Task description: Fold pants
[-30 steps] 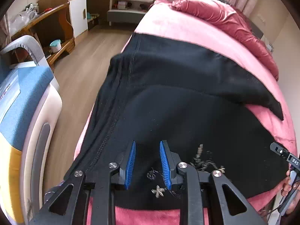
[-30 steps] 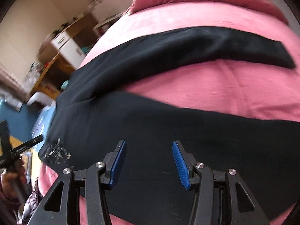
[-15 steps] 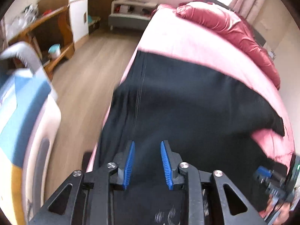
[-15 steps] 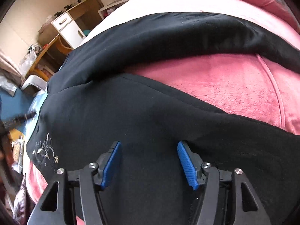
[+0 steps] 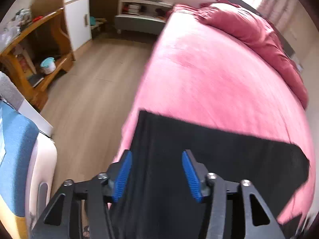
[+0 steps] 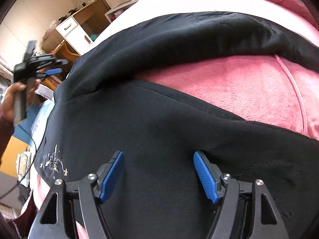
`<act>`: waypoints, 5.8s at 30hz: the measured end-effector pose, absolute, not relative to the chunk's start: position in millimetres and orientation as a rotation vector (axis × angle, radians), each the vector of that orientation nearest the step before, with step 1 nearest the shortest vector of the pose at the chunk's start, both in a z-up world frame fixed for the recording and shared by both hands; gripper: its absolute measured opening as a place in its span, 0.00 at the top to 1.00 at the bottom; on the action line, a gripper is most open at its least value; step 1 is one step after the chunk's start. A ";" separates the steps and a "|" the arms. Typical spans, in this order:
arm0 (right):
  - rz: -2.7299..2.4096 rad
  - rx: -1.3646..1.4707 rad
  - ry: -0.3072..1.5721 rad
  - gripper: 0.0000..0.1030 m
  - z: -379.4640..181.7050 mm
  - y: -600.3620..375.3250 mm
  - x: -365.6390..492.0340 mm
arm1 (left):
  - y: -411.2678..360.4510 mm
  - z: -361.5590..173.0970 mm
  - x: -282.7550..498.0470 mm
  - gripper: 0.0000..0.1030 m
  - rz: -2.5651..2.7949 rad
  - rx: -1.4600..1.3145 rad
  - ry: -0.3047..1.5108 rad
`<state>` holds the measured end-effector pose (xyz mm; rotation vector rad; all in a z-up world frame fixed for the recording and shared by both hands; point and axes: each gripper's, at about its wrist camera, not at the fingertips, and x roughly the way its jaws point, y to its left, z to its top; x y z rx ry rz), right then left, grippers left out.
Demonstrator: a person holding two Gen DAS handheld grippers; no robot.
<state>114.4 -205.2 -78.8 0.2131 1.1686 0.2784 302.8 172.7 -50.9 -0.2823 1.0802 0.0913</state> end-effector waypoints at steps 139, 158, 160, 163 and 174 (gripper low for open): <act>0.366 0.047 1.218 0.67 -8.9 -273.1 -14.8 | 231.6 -64.5 -24.2 0.67 -0.017 -0.680 1.087; 0.783 -0.397 1.041 0.41 -21.0 56.2 157.7 | 209.5 -55.1 -16.9 0.74 -0.033 -0.402 1.012; 0.765 -0.461 1.053 0.41 -33.8 72.4 168.2 | 208.1 -54.0 -15.4 0.76 -0.034 -0.381 0.999; 0.725 -0.565 1.087 0.63 -56.3 81.9 180.7 | 206.9 -51.3 -11.8 0.79 -0.038 -0.366 0.974; 0.637 -0.505 1.043 1.00 -65.9 70.5 201.5 | 216.9 -64.4 -2.6 0.91 0.012 -0.360 1.019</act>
